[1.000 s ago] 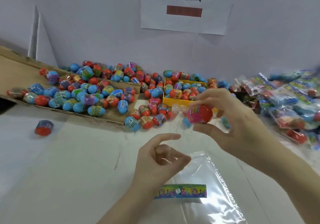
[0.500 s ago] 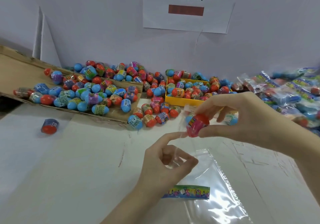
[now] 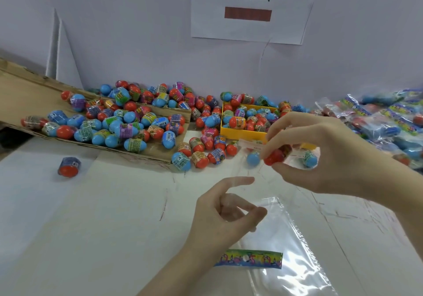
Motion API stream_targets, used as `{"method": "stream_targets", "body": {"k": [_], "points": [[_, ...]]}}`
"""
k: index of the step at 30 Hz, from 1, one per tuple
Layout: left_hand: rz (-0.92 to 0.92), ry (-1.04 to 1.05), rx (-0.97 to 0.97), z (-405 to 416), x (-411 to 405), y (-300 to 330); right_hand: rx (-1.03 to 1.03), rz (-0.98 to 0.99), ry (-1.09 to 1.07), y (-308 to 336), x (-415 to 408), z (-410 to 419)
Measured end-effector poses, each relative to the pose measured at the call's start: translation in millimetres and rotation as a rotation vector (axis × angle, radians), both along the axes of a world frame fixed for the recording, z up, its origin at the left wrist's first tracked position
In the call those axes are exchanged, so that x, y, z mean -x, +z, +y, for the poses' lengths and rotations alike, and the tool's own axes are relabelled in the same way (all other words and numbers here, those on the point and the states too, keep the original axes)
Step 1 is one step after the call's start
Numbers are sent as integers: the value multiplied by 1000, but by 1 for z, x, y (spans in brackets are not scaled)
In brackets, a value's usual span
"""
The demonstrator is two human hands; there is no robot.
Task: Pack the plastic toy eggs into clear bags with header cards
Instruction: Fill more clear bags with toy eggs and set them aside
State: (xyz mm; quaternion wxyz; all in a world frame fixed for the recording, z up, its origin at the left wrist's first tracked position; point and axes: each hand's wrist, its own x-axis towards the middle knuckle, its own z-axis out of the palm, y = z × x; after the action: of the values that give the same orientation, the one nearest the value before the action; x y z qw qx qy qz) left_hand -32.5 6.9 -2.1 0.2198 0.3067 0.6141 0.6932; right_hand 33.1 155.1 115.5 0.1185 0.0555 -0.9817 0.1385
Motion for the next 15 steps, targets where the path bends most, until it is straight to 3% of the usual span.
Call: {"method": "stream_targets", "body": {"k": [8, 15], "points": [[0, -8, -29, 0, 0, -2, -3, -55, -69, -2, 3, -10], [-27, -19, -33, 1, -1, -2, -142, -4, -182, -11, 5, -21]]}}
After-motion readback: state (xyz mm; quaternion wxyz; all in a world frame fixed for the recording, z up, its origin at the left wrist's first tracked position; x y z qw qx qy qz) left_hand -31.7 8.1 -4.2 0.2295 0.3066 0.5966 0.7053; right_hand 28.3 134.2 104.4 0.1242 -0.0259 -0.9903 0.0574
